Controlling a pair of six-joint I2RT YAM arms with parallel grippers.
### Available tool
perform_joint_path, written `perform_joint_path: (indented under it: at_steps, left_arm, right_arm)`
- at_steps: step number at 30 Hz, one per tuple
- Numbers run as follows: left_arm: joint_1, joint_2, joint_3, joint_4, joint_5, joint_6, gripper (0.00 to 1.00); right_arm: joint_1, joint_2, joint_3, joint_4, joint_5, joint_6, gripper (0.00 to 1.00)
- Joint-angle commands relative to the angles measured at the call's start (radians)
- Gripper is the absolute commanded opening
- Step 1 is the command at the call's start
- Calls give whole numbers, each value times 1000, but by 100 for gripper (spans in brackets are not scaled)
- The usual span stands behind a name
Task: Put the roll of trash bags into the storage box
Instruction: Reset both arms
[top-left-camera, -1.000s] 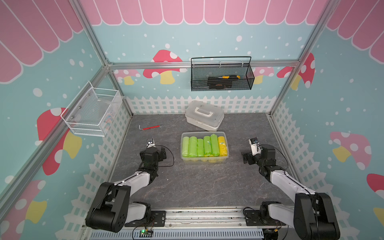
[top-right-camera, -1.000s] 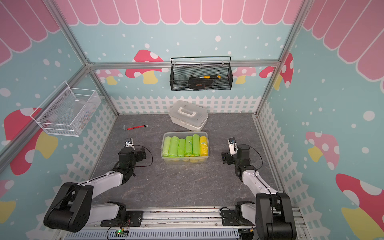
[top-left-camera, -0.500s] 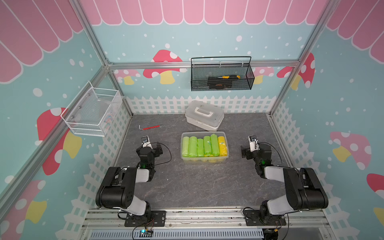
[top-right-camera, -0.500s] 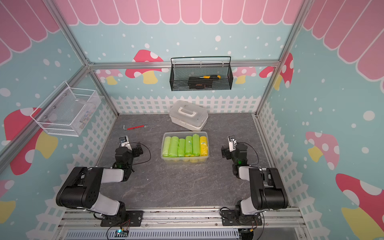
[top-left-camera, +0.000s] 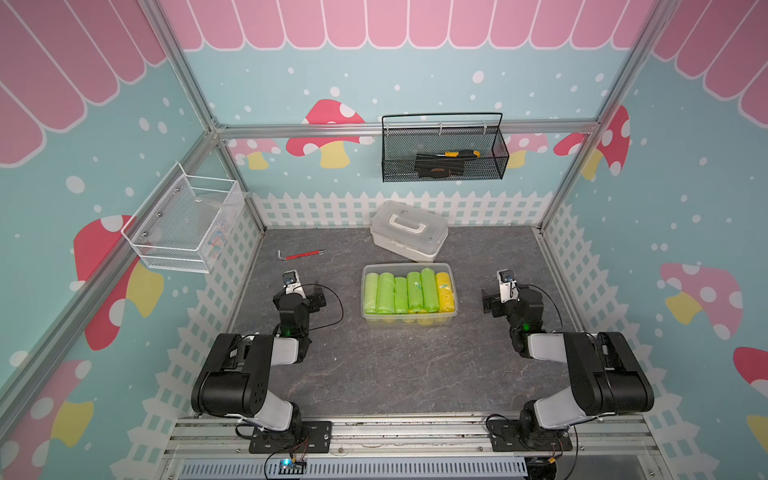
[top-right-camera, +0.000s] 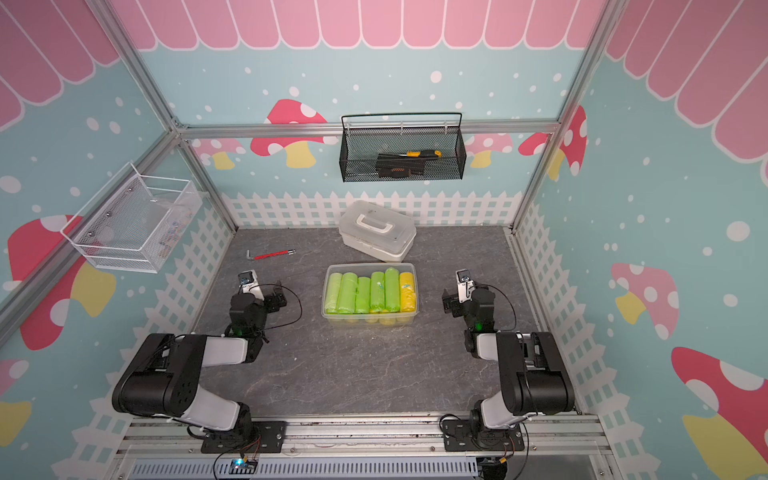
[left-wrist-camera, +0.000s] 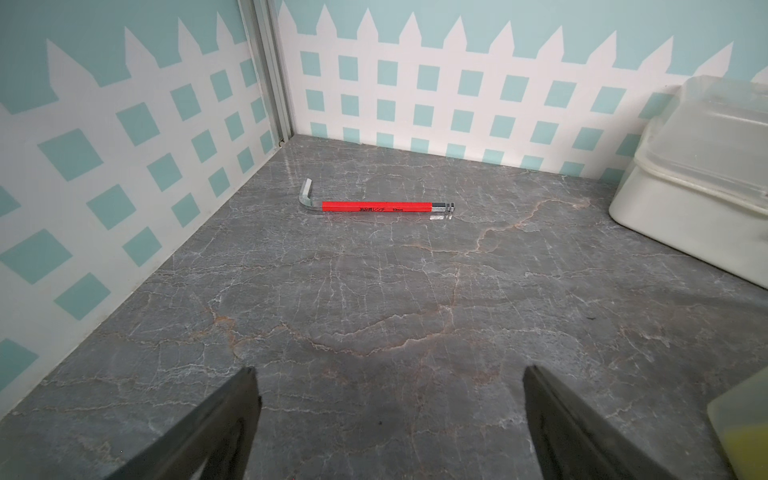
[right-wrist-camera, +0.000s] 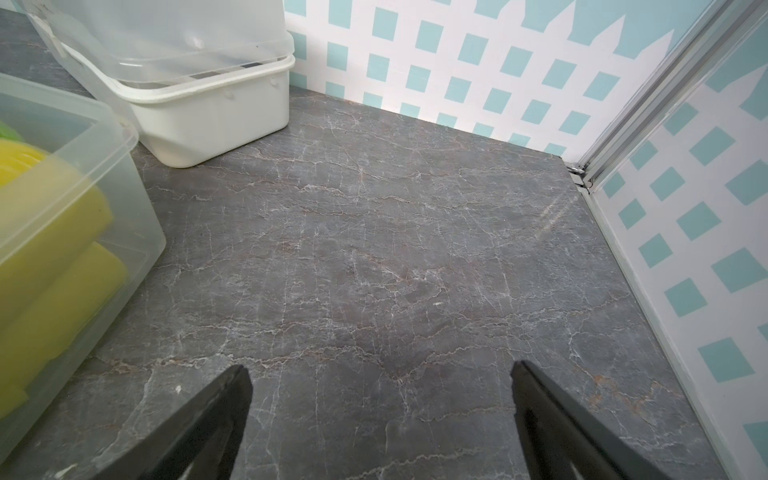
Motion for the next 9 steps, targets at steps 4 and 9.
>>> perform_joint_path:
  at_steps: [4,9]
  left_arm:
    - [-21,5,32,-23,-23,27,99]
    - [-30,2,30,-18,-34,32,99]
  right_arm:
    - [-3,0,-11,17,-2,-8,99]
    - [-4,1,-11,17,-1,-7,99]
